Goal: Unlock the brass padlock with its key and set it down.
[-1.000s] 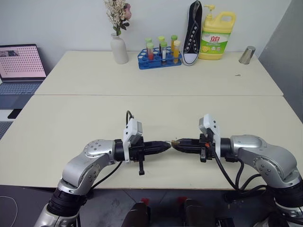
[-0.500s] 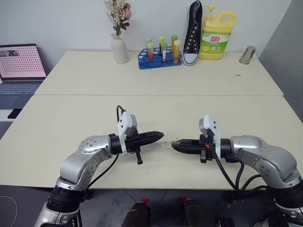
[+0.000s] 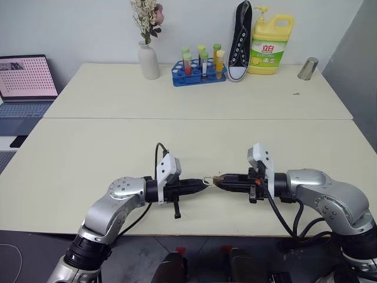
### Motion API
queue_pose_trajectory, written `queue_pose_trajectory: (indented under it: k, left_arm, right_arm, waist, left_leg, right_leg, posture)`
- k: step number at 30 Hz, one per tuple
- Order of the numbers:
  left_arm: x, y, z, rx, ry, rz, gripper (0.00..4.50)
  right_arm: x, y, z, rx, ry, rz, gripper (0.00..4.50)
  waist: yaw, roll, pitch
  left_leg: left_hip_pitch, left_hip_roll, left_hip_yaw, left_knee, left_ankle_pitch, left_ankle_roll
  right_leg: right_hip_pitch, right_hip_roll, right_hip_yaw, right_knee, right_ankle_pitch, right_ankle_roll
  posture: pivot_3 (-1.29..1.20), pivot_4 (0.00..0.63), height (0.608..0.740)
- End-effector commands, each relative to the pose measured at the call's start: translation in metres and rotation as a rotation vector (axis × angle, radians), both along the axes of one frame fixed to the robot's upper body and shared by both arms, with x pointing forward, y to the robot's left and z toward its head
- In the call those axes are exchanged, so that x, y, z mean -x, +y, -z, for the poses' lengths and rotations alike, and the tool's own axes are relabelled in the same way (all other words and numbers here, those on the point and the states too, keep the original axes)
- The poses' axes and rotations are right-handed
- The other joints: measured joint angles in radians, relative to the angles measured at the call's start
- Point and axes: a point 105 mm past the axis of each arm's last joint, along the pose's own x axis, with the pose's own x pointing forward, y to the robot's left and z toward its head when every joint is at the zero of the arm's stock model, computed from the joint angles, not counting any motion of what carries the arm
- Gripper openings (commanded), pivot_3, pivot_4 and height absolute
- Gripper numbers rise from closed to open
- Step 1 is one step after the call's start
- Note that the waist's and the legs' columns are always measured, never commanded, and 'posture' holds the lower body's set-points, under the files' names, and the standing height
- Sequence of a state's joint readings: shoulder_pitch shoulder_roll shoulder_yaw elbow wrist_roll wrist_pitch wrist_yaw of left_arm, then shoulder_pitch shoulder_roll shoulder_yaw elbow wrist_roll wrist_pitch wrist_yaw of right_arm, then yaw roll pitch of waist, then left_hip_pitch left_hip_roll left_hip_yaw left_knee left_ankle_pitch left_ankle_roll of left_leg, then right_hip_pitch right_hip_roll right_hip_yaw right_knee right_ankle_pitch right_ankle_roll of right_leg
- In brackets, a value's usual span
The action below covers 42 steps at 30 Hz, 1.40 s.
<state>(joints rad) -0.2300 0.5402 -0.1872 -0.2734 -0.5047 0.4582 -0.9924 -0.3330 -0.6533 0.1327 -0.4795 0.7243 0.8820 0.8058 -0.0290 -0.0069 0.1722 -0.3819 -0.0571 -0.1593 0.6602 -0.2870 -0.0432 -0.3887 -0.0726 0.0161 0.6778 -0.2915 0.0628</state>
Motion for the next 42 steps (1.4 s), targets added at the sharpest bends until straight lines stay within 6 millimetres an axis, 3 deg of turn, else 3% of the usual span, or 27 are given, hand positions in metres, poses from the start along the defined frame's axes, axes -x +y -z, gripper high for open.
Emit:
queue_pose_trajectory:
  k: [1,8,17,23,27,32,35,42]
  left_arm:
    - [0.006,-0.006,-0.021,0.06,-0.039,0.041,0.0]
    - [0.014,-0.008,-0.029,0.088,-0.023,0.072,0.0]
    - [0.002,-0.005,-0.034,0.111,-0.027,0.003,0.0]
    - [0.01,-0.006,-0.031,0.094,-0.035,0.042,0.0]
    - [0.013,0.006,-0.027,-0.017,-0.132,0.049,0.0]
    - [0.012,0.03,-0.007,-0.288,-0.502,0.115,0.0]
    - [-0.001,0.036,-0.008,-0.3,-0.612,0.066,0.61]
    - [-0.003,0.036,-0.006,-0.299,-0.692,0.061,2.75]
  right_arm:
    - [0.004,0.003,-0.01,-0.017,-0.047,-0.031,0.14]
    - [0.005,0.003,-0.009,-0.015,-0.045,-0.031,0.14]
    - [0.005,0.004,-0.009,-0.017,-0.044,-0.035,0.14]
    - [0.006,0.004,-0.009,-0.017,-0.043,-0.033,0.14]
    - [0.003,0.002,-0.009,-0.016,-0.035,-0.022,0.14]
    - [-0.005,0.0,-0.008,-0.021,0.005,0.002,0.14]
    - [-0.013,0.002,-0.005,-0.024,0.064,0.028,0.14]
    - [-0.036,0.007,0.008,0.008,0.161,0.091,0.14]
  waist:
    - [0.0,0.0,0.0]
    - [0.0,0.0,0.0]
    - [0.0,0.0,0.0]
    - [0.0,0.0,0.0]
    - [-0.001,0.0,0.0]
    - [0.002,0.001,0.0]
    - [0.004,0.001,0.001]
    - [0.002,0.001,0.001]
  left_leg:
    - [0.0,0.0,0.0,0.0,0.0,0.0]
    - [0.0,0.0,0.0,0.0,0.0,0.0]
    - [0.0,0.0,0.0,0.0,0.0,0.0]
    - [0.0,0.0,0.0,0.0,0.0,0.0]
    - [0.0,0.0,0.0,0.0,0.0,0.0]
    - [0.0,0.0,0.001,-0.001,0.0,0.0]
    - [0.0,0.0,0.001,-0.001,0.0,0.0]
    - [-0.001,0.0,0.0,-0.002,0.0,0.0]
  right_leg:
    - [0.0,0.0,0.0,0.0,0.0,0.0]
    - [0.0,0.0,0.0,0.0,0.0,0.0]
    - [0.0,0.0,0.0,0.0,0.0,0.0]
    - [0.0,0.0,0.0,0.0,0.0,0.0]
    - [0.0,0.0,0.0,0.0,0.0,0.0]
    - [0.0,0.0,0.0,-0.001,0.0,0.0]
    - [0.0,0.0,0.0,-0.002,0.0,0.0]
    - [0.0,-0.001,0.0,-0.002,0.0,0.0]
  posture:
    - [0.0,0.15,0.74]
    - [0.0,0.15,0.74]
    - [0.0,0.15,0.74]
    - [0.0,0.15,0.74]
    - [0.0,0.15,0.74]
    - [0.0,0.15,0.74]
    - [0.0,0.15,0.74]
    - [0.0,0.15,0.74]
